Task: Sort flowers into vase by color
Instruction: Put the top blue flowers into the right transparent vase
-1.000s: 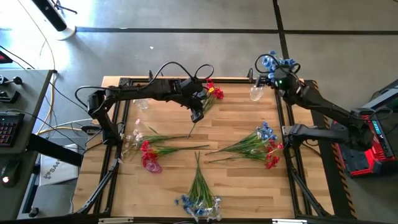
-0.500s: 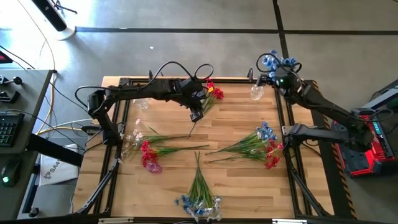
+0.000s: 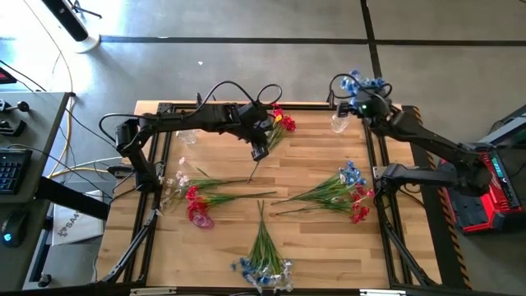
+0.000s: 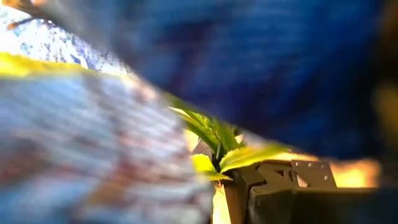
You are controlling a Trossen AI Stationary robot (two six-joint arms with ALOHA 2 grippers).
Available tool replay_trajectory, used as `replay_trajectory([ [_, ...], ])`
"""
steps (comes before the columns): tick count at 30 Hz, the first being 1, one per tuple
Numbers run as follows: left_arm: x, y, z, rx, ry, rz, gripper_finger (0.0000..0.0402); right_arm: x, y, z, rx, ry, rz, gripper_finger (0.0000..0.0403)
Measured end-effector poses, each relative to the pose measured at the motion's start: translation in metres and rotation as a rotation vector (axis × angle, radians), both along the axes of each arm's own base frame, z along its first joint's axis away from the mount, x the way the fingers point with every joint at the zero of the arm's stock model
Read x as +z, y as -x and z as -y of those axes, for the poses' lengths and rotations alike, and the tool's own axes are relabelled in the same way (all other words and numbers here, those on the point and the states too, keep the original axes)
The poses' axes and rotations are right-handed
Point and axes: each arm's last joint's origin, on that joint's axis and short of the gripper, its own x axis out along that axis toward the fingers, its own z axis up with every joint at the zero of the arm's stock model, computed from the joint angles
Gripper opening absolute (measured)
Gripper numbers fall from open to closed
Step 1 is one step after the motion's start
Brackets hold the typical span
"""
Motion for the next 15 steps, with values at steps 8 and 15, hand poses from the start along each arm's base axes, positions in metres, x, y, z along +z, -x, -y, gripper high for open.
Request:
replay_trajectory([
  [8,-0.001,0.003,-0.002,0.026,0.014,-0.021,0.0121,-0.022,-0.014,0.011,-0.011,-0.075,-0.032,0.0049],
  [15,-0.005,0.015,-0.002,0.067,0.037,-0.137,0.0121,-0.018,-0.011,0.008,-0.039,-0.141,0.000,0.0171],
])
